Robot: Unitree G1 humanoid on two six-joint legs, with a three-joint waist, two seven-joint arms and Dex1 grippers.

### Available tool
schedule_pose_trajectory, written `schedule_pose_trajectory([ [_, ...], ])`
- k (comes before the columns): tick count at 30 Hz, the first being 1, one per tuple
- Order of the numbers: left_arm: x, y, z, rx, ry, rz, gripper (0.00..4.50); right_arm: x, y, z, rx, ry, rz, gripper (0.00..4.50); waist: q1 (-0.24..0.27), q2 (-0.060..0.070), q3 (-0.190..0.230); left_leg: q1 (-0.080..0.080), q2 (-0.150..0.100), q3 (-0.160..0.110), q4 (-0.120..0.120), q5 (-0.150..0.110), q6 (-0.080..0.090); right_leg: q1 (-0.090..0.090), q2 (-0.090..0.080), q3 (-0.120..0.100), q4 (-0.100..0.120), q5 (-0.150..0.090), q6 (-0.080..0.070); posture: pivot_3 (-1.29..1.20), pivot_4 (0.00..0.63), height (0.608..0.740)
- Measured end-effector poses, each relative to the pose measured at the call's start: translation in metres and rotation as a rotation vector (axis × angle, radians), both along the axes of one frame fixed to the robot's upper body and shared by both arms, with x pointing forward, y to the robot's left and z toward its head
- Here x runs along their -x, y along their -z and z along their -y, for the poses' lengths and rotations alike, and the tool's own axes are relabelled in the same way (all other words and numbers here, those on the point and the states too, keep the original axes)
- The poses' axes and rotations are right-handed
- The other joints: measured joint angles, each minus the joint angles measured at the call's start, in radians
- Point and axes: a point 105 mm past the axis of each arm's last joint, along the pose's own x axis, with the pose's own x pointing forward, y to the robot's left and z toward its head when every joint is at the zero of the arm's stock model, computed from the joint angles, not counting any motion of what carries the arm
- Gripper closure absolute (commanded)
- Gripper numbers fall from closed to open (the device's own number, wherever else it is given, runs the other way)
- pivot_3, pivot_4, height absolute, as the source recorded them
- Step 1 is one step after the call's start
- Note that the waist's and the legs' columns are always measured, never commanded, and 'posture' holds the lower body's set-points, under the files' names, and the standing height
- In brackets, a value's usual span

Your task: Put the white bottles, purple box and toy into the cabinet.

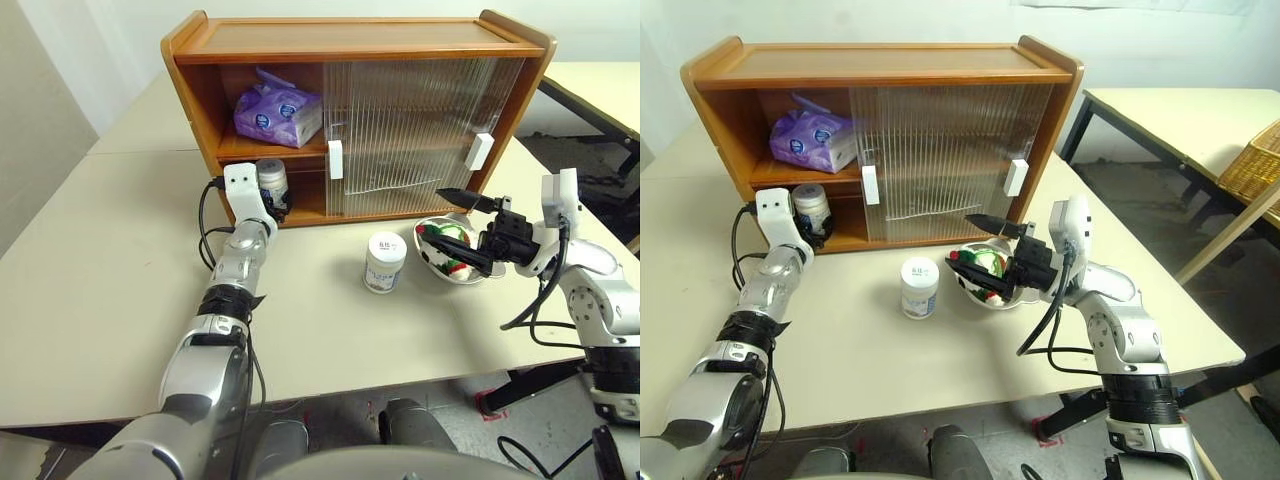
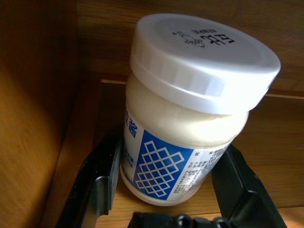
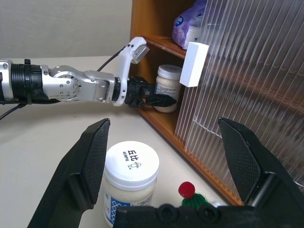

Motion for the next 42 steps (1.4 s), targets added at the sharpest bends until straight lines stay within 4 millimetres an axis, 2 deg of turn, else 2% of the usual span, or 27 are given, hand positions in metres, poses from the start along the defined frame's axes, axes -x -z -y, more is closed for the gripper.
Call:
schedule_pose_trajectory([
  [6, -0.006, 0.002, 0.008, 0.000, 0.015, -0.013, 1.43, 0.000, 0.000, 0.000, 0.000, 0.002, 0.001, 0.00, -0.001, 0.000, 0.000, 0.000, 0.000, 0.000, 0.000, 0.002, 0.004, 0.001, 0.000, 0.000, 0.000, -0.003, 0.012, -0.19, 0.000, 0.740],
  [11, -0.012, -0.005, 0.016, -0.002, 0.035, 0.001, 1.43, 0.001, 0.000, 0.000, -0.001, 0.003, -0.001, 0.00, -0.012, -0.001, 0.000, -0.001, 0.000, 0.000, -0.001, 0.002, 0.004, 0.001, 0.000, 0.000, 0.000, -0.004, 0.013, -0.19, 0.000, 0.740],
  [30, -0.007, 0.002, 0.021, -0.012, 0.062, 0.006, 1.43, 0.001, 0.001, -0.002, -0.003, 0.001, -0.004, 0.00, -0.017, -0.001, 0.001, -0.004, 0.000, 0.000, -0.002, 0.002, 0.005, 0.000, 0.000, 0.000, -0.001, -0.003, 0.012, -0.18, 0.000, 0.740],
  [34, -0.007, 0.000, 0.024, -0.031, 0.081, 0.015, 0.05, 0.001, 0.001, -0.002, -0.002, -0.002, -0.003, 0.00, -0.017, -0.001, 0.001, -0.004, 0.000, 0.000, -0.002, 0.002, 0.005, 0.000, 0.000, 0.000, -0.001, -0.003, 0.012, -0.18, 0.000, 0.740],
  [42, -0.007, -0.009, 0.027, -0.047, 0.100, 0.056, 0.02, 0.002, 0.001, -0.003, -0.001, -0.010, -0.003, 0.00, -0.017, -0.001, 0.001, -0.004, 0.000, 0.000, -0.002, 0.002, 0.005, 0.000, 0.000, 0.000, -0.001, -0.003, 0.012, -0.18, 0.000, 0.740],
])
